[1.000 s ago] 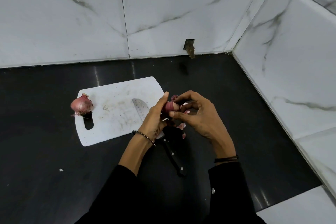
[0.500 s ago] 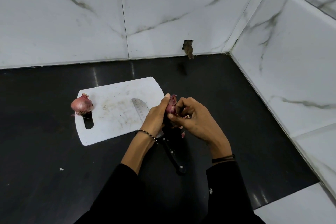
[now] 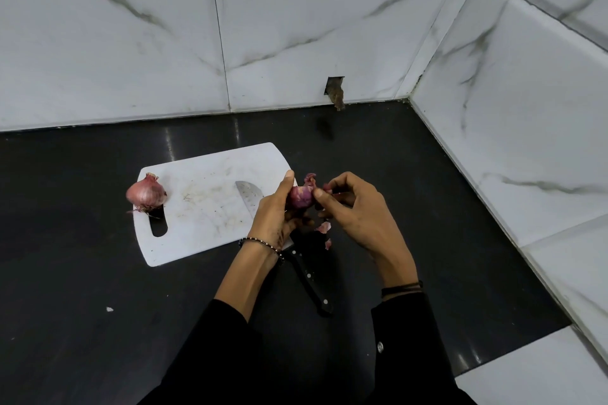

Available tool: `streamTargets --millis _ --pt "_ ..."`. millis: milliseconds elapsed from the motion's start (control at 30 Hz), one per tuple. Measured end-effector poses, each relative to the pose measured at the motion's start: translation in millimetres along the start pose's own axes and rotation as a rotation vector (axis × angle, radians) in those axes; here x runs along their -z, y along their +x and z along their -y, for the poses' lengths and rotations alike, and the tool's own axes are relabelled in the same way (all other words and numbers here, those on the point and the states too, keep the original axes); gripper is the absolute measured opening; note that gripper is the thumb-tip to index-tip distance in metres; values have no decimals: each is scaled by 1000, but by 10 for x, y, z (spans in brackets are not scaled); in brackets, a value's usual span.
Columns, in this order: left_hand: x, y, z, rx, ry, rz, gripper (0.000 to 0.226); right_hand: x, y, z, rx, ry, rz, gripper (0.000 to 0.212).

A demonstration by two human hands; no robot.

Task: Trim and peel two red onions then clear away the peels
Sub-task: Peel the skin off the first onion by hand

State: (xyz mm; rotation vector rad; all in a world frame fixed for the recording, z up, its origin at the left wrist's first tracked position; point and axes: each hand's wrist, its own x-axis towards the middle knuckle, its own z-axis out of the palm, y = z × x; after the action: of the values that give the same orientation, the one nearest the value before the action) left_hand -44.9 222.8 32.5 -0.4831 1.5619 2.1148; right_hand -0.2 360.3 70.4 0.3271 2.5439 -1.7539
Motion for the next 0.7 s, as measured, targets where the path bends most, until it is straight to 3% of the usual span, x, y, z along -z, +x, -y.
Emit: streamTargets --millis 333,500,700 --pt "13 12 27 -14 10 75 57 38 4 -69 12 -8 -96 16" --pt "-10 -34 20 -16 -11 161 32 49 -13 -79 7 41 -129 17" --pt "-42 -55 35 6 -6 152 37 80 -41 -112 -33 89 -127 18"
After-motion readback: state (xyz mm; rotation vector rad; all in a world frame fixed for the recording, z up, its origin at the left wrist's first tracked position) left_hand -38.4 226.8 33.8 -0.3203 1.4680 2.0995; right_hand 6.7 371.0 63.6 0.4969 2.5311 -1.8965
